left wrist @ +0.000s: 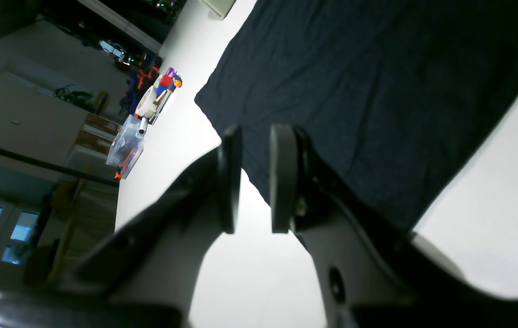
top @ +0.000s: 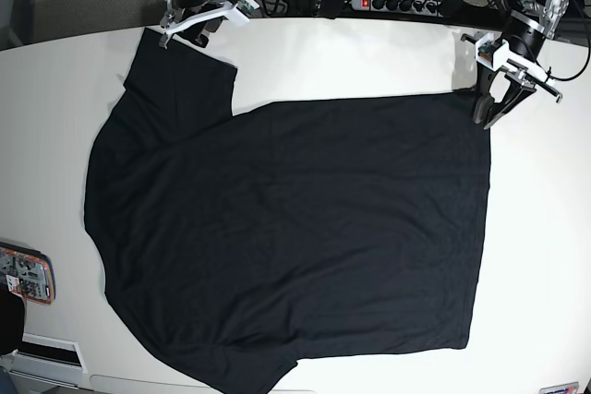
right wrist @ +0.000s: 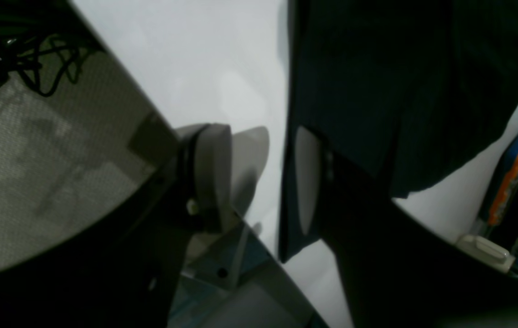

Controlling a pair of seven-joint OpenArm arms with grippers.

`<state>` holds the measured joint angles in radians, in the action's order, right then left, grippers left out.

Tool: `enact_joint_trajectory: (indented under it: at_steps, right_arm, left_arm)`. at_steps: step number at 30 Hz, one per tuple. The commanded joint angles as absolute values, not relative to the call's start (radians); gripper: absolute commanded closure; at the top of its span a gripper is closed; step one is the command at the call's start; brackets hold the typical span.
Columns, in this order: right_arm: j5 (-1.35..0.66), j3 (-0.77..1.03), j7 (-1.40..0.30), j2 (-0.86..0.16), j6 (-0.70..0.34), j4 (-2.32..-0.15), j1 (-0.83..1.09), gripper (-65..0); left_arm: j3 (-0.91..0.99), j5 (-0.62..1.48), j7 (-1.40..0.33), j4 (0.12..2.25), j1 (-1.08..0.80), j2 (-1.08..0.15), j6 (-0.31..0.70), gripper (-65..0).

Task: Fold the T-shirt properly
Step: 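Grasp the shoulder edge of the black shirt with the right gripper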

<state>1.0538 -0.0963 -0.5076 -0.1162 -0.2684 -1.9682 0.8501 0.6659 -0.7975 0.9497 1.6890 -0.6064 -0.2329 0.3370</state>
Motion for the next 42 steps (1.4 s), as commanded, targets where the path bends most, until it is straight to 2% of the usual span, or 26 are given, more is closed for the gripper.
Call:
enact_joint_trajectory:
  at_steps: [1, 10, 17, 26, 30, 33, 42]
  right_arm:
    - [1.049, -0.094, -0.504, -0.117, -0.265, -1.979, 0.862, -22.8]
    - [1.049, -0.085, -0.504, -0.117, -0.265, -1.977, 0.86, -22.8]
    - [1.035, -0.005, -0.504, -0.117, -0.268, -1.974, 0.825, -22.8]
    - [0.811, 0.064, -0.504, -0.117, -0.269, -1.956, 0.816, -22.8]
    - [0.809, 0.067, -0.509, -0.119, -0.269, -1.94, 0.76, -22.8]
    - [0.811, 0.065, -0.575, -0.122, -0.269, -1.925, 0.687, -22.8]
    - [0.812, 0.061, -0.596, -0.145, -0.269, -1.931, 0.691, -22.7]
  left_arm:
    - [0.671, -0.776, 0.967, 1.701, -0.611, -0.245, 0.323, -10.8]
    - [0.648, -0.777, 0.926, 1.555, -0.611, -0.245, 0.329, -10.8]
    - [0.65, -0.776, 0.929, 1.554, -0.611, -0.245, 0.329, -10.8]
    - [0.65, -0.776, 0.931, 1.555, -0.605, -0.242, 0.329, -10.8]
    - [0.65, -0.776, 0.931, 1.555, -0.605, -0.242, 0.329, -10.8]
    - [0.65, -0.776, 0.931, 1.555, -0.605, -0.24, 0.329, -10.8]
    - [0.651, -0.776, 0.931, 1.57, -0.611, -0.24, 0.328, -10.8]
